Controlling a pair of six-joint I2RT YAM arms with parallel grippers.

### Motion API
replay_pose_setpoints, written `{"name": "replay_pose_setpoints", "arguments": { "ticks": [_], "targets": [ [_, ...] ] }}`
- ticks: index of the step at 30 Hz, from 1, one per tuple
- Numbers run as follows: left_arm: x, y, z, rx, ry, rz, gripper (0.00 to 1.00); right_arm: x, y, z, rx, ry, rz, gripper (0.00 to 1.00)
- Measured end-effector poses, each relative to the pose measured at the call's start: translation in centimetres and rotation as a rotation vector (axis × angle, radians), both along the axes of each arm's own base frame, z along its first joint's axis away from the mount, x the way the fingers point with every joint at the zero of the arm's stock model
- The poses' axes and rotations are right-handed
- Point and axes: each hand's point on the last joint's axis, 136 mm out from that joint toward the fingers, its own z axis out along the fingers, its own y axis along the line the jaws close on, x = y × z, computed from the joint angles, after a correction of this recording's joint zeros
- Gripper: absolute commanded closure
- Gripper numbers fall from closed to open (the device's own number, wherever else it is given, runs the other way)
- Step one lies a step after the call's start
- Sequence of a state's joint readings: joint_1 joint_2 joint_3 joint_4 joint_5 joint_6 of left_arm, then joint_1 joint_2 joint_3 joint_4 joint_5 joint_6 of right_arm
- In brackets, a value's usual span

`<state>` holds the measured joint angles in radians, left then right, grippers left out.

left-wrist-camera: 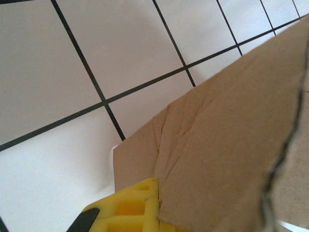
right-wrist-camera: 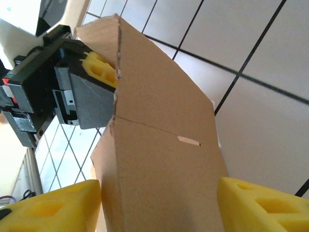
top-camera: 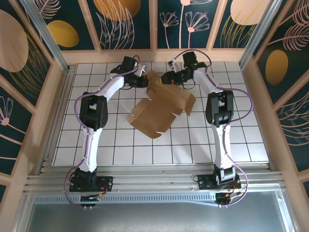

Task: Fold the paper box

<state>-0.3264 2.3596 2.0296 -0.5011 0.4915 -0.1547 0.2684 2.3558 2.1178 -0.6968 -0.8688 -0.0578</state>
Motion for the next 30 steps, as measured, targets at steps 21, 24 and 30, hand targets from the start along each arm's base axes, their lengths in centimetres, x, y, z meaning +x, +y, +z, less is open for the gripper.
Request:
{"name": "replay_pose_setpoints", "arguments": {
  "ticks": [21, 24, 30],
  "targets": [
    [1.2, -0.1, 3.9, 0.026, -0.103, -0.032, 1.0, -3.9, -4.6, -0.1, 0.104, 0.167, -0.123, 0.42],
    [0.2, 0.1, 3.2, 0.031, -0.039, -0.026, 1.0, -3.9, -4.7, -0.4, 0.112, 0.186, -0.143, 0.44],
    [-1.5, 0.1, 2.8, 0.004, 0.079, -0.011, 1.0, -3.9, -4.5, 0.0, 0.131, 0.185, -0.178, 0.46]
  ]
}}
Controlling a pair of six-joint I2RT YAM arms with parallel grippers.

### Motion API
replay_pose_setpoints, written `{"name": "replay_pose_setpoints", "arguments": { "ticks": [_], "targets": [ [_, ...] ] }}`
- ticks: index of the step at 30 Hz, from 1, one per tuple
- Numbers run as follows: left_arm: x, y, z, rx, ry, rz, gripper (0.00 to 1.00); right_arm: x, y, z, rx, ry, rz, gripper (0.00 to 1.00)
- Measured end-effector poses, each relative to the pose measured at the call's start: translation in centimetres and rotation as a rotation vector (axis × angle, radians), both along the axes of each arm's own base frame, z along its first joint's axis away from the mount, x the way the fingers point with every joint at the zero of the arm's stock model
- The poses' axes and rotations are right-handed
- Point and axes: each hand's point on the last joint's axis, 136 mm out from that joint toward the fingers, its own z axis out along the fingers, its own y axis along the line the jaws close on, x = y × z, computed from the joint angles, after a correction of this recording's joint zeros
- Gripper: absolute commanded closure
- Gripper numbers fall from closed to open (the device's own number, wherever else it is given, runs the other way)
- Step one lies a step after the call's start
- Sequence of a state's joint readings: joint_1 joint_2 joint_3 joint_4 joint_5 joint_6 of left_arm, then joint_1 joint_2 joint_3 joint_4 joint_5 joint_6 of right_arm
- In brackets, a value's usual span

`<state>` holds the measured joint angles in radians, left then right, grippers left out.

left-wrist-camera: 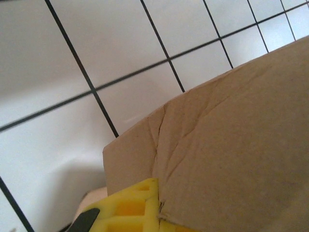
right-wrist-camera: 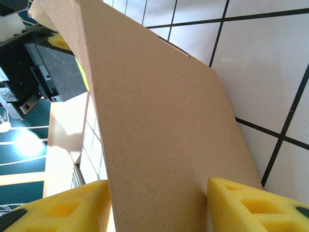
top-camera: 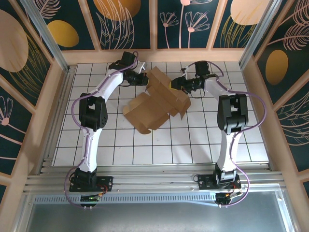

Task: Fold the paper box

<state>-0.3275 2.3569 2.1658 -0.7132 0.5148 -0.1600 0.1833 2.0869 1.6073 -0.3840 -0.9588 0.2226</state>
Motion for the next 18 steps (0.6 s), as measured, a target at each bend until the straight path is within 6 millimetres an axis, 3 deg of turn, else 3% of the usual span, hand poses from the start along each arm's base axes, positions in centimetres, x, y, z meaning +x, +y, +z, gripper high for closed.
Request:
{"name": "replay_pose_setpoints", "arguments": {
  "ticks": [5, 9, 18],
  "targets": [
    [-0.7, -0.4, -0.4, -0.048, 0.081, 0.039, 1.0, 0.1, 0.0, 0.0, 0.001, -0.004, -0.025, 0.46],
    [-1.9, -0.4, -2.6, -0.067, 0.149, 0.068, 1.0, 0.0, 0.2, -0.1, -0.003, -0.007, -0.031, 0.46],
    [-4.1, 0.5, -3.4, -0.135, 0.107, 0.126, 1.0, -0.8, 1.8, 0.7, -0.03, -0.055, 0.003, 0.44]
  ]
}}
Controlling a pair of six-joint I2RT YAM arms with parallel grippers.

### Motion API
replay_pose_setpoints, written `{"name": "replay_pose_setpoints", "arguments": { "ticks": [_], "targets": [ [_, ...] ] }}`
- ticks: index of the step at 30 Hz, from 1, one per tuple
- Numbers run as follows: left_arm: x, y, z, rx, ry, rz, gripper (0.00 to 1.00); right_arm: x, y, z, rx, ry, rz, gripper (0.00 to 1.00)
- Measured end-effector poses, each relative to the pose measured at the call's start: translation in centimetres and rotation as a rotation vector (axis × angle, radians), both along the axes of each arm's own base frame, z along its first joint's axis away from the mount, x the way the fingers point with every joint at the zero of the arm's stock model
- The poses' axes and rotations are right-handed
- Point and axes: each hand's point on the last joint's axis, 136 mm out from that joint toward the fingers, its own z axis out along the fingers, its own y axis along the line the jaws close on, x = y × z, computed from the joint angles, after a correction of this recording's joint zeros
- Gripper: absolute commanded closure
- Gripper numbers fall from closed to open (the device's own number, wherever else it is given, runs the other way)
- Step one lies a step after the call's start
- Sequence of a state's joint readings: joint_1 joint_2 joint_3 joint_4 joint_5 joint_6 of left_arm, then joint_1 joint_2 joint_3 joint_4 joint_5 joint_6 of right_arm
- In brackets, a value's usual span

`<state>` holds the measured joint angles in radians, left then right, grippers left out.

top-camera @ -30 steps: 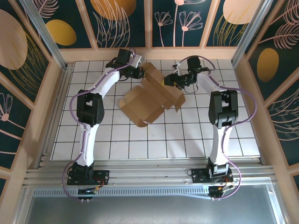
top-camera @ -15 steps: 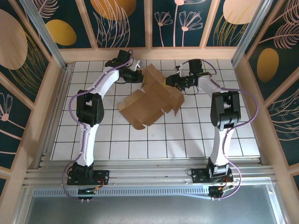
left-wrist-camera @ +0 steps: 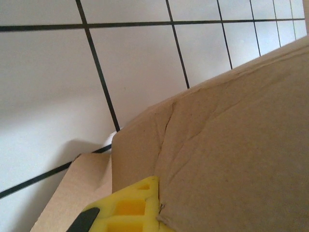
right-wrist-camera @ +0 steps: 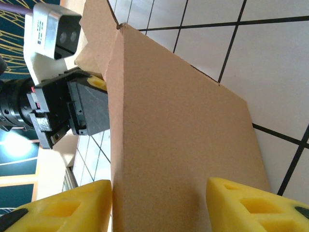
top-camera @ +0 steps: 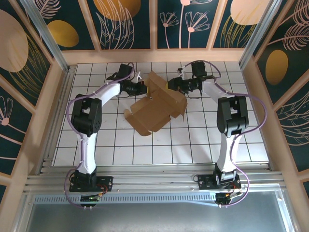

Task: Fold the paper box

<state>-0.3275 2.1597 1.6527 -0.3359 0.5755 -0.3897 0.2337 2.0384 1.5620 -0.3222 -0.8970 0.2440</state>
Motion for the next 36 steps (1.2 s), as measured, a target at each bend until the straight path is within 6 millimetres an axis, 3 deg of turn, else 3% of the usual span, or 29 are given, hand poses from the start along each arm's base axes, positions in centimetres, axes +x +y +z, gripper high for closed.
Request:
{"name": "replay_pose_setpoints", "arguments": {
  "ticks": [4, 9, 14, 22, 26, 32, 36],
  "targets": [
    [-0.8, 0.3, -0.5, -0.03, -0.024, 0.027, 1.0, -0.5, 0.5, -0.2, -0.013, -0.003, 0.019, 0.38],
    [-0.3, 0.4, -0.5, -0.005, -0.07, 0.034, 1.0, -0.5, 0.6, 0.3, -0.022, -0.005, 0.022, 0.34],
    [0.3, 1.0, -0.6, 0.074, -0.139, 0.029, 1.0, 0.5, 0.4, 2.7, -0.032, -0.063, -0.01, 0.27],
    [0.6, 1.7, -0.9, 0.134, -0.192, 0.018, 1.0, 4.1, -0.2, 8.6, -0.075, -0.247, -0.106, 0.25],
    [0.2, 2.1, -0.7, 0.157, -0.226, 0.003, 1.0, 5.1, 0.0, 11.2, -0.085, -0.329, -0.102, 0.19],
    [0.2, 2.5, 1.0, 0.202, -0.331, -0.034, 1.0, 5.0, 0.7, 11.8, -0.177, -0.38, -0.047, 0.13],
    [0.6, 2.4, 2.2, 0.22, -0.394, -0.048, 1.0, 4.8, 1.9, 12.3, -0.261, -0.417, -0.033, 0.23]
  ]
}}
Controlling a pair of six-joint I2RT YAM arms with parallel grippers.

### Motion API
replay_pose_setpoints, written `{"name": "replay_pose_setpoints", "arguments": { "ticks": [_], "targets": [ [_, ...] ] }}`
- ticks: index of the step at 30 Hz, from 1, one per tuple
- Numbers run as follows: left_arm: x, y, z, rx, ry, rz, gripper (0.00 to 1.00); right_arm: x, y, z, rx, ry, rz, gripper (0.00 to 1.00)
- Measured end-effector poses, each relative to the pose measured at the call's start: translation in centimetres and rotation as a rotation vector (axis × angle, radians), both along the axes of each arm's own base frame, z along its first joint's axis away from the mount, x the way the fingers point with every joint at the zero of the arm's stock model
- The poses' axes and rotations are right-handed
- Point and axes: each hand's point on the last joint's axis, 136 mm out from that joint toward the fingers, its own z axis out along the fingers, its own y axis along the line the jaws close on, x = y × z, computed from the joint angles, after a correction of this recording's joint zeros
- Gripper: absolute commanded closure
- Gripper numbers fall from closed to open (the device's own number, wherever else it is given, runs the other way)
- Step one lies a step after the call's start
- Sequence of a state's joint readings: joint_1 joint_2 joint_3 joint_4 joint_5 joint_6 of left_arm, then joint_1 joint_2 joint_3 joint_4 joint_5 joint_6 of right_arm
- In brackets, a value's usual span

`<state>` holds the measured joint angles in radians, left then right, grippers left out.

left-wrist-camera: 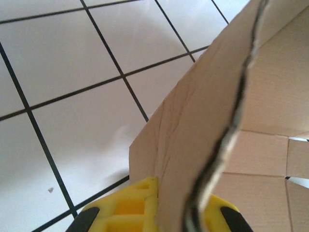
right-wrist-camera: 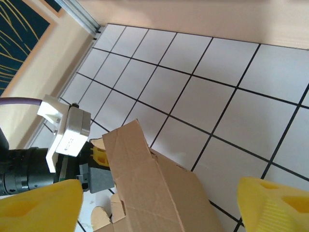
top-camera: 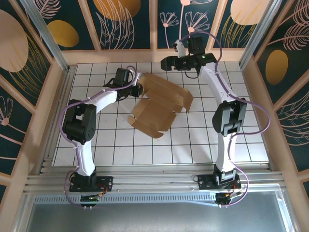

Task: Fold the paper box

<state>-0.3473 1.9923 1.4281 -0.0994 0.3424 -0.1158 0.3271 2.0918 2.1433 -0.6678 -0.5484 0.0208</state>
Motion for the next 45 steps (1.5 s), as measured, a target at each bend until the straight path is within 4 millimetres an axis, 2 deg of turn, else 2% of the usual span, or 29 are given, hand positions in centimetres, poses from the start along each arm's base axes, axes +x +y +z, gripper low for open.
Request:
{"name": "replay_pose_setpoints", "arguments": {
  "ticks": [2, 4, 9, 12, 16, 24, 27, 33, 36, 38, 41, 45],
  "targets": [
    [0.1, 0.0, 0.0, 0.008, -0.006, 0.0, 1.0, -0.4, 1.2, 0.2, -0.021, -0.005, 0.003, 0.27],
    [0.1, 0.1, 0.0, 0.011, -0.007, 0.002, 1.0, -0.7, 2.5, 0.2, -0.031, 0.001, 0.008, 0.27],
    [0.2, 0.1, 0.0, 0.012, -0.02, 0.006, 1.0, -0.3, 5.5, -1.4, -0.061, 0.066, -0.057, 0.27],
    [0.4, 0.3, -0.3, 0.022, -0.029, 0.02, 1.0, 0.6, 5.8, -3.2, -0.086, 0.132, -0.172, 0.29],
    [0.5, 0.6, -0.6, 0.035, -0.035, 0.033, 1.0, 0.4, 4.9, -4.8, -0.124, 0.22, -0.406, 0.25],
    [1.2, 0.7, -0.1, 0.039, -0.074, 0.053, 1.0, -3.2, 9.1, -5.4, -0.021, 0.352, -0.652, 0.24],
    [1.3, 0.7, -0.2, 0.039, -0.082, 0.056, 1.0, -3.1, 8.9, -5.5, 0.021, 0.392, -0.723, 0.24],
    [1.3, 0.7, -0.2, 0.037, -0.087, 0.056, 1.0, -1.8, 5.3, -6.3, 0.028, 0.426, -0.888, 0.24],
    [1.4, 0.7, -0.1, 0.035, -0.091, 0.056, 1.0, -1.7, 4.5, -7.2, 0.016, 0.438, -0.927, 0.23],
    [1.3, 0.6, -0.1, 0.035, -0.092, 0.055, 1.0, -1.8, 4.5, -7.9, 0.006, 0.452, -0.929, 0.19],
    [1.2, 0.6, -0.4, 0.039, -0.083, 0.055, 1.0, -1.6, 5.3, -8.3, 0.027, 0.464, -0.895, 0.05],
    [1.1, 0.8, -1.1, 0.049, -0.064, 0.058, 1.0, -1.2, 6.5, -8.9, 0.069, 0.478, -0.857, 0.06]
  ]
}}
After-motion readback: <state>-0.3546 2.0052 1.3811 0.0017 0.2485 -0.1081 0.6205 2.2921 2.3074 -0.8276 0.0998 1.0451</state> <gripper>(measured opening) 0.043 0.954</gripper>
